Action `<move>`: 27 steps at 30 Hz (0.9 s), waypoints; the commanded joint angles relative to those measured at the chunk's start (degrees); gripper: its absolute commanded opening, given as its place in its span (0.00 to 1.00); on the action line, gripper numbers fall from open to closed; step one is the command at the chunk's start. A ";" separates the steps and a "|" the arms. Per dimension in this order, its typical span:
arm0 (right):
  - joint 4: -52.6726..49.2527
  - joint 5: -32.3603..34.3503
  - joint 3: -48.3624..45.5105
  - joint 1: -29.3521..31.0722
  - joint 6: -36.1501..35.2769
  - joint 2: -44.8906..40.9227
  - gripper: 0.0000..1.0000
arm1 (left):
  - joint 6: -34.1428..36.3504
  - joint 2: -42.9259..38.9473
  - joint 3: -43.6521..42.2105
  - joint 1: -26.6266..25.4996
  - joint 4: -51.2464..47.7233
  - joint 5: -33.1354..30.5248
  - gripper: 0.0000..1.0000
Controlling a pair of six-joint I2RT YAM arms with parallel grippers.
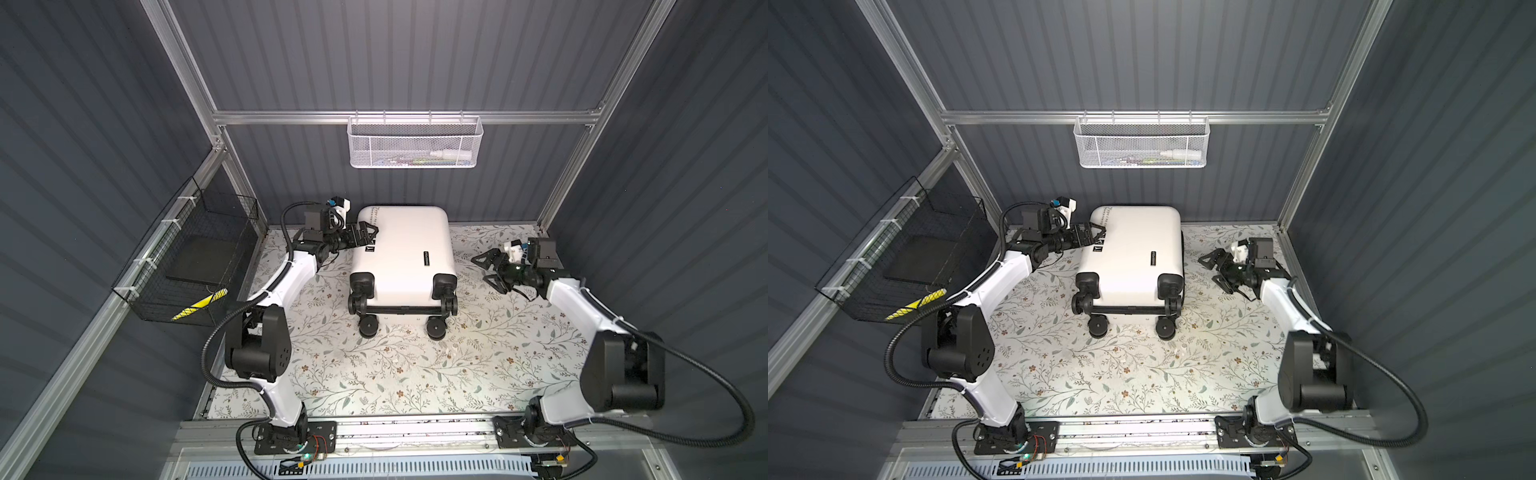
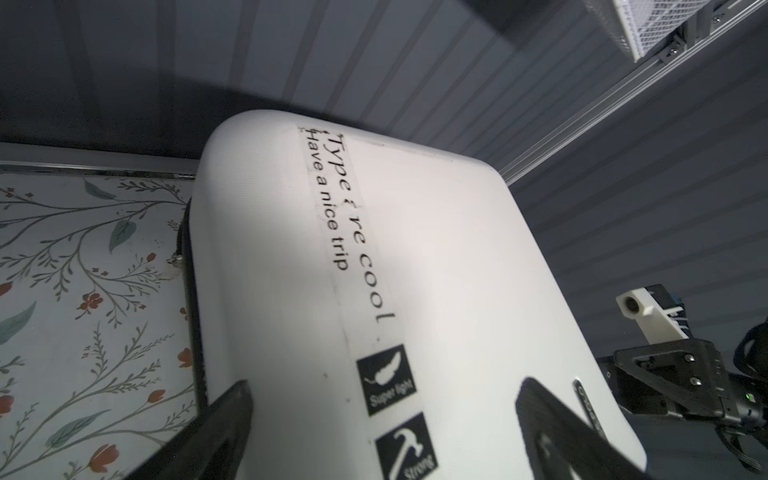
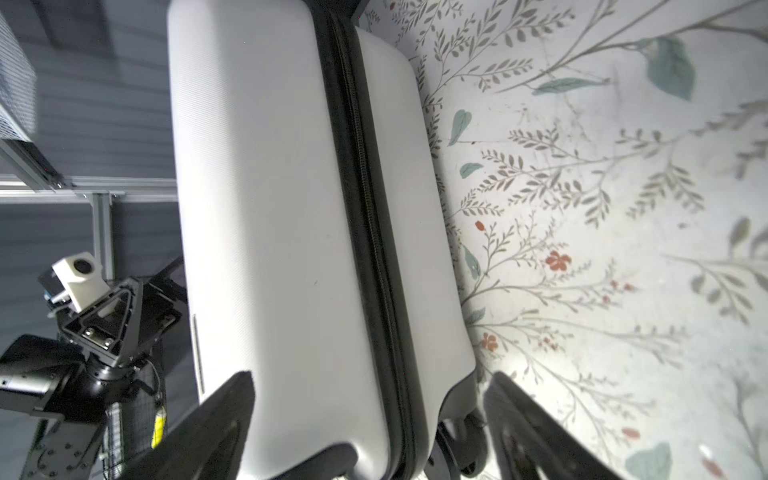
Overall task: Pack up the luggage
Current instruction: 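Lower both grippers to the suitcase's near wheel housings and grasp them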
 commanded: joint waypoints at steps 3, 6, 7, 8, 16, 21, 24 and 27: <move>-5.58 7.52 -6.80 0.87 -2.20 -14.34 0.99 | 0.47 -6.87 -1.15 -0.80 -4.57 -0.51 1.00; -9.26 12.06 -9.16 3.09 -2.87 -22.42 0.99 | -0.19 -11.36 -3.04 -0.80 -5.93 -2.73 1.00; -10.65 14.11 -9.61 4.58 -3.35 -24.30 0.99 | -0.64 -13.23 -5.81 -0.80 -6.15 -3.49 1.00; -11.65 16.33 -9.88 6.60 -3.80 -25.84 0.99 | -1.21 -15.17 -7.32 -0.80 -6.22 -4.34 1.00; -19.72 33.09 -8.11 23.03 -6.66 -28.34 0.99 | -6.07 -29.44 -19.82 -0.80 -9.15 -9.30 1.00; -19.79 38.02 -8.18 28.97 -5.83 -29.50 0.99 | -11.00 -37.94 -29.44 -0.80 -9.08 -11.85 1.00; -19.70 40.09 -7.43 31.65 -5.63 -28.50 0.99 | -12.74 -41.54 -33.55 -0.82 -9.77 -13.56 1.00; -20.12 42.31 -5.84 34.41 -5.88 -26.21 0.99 | -14.25 -43.24 -35.97 -0.80 -10.26 -14.71 1.00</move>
